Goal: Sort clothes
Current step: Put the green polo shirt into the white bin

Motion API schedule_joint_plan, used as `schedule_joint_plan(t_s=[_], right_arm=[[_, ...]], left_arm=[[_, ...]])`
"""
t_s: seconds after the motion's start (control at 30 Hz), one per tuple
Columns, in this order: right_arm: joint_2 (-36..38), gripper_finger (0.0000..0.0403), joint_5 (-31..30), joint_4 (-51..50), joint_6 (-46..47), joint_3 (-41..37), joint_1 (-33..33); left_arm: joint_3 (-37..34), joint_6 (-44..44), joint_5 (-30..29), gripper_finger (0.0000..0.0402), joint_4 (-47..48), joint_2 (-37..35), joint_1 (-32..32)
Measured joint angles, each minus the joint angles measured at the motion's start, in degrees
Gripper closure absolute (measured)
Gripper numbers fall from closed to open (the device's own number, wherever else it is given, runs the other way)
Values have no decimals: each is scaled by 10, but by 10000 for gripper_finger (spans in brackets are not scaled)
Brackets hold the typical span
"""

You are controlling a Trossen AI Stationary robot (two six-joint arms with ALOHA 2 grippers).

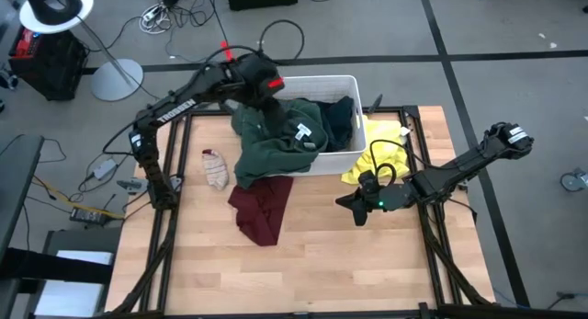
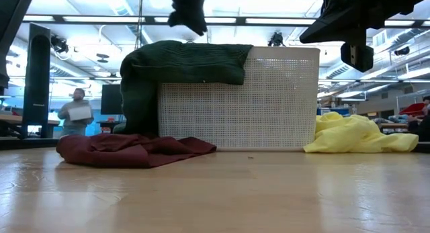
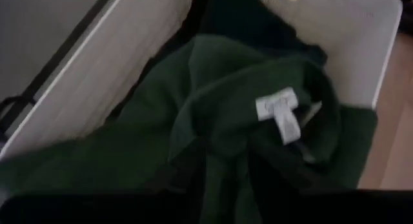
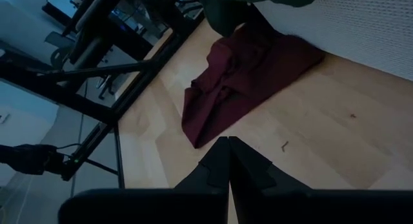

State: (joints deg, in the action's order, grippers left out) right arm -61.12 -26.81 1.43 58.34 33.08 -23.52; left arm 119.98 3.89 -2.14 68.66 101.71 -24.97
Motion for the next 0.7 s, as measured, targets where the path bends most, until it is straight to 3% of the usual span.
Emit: schedule_joint_plan(t_s=[0.1, 0.23, 0.5, 0.7], right_arm=[[0, 395, 0, 0, 0, 0, 0], [0, 398, 1, -1, -1, 0, 0], [0, 396, 1, 0, 0, 0, 0], [0, 398, 1, 0, 1, 0, 0]], left_arm=[[-4, -8, 1, 290, 45, -20, 1], [-62, -7, -1, 299, 51, -90, 3], [-326, 78, -15, 307, -59, -314, 10], [-495, 153, 45, 308, -165, -439, 23]])
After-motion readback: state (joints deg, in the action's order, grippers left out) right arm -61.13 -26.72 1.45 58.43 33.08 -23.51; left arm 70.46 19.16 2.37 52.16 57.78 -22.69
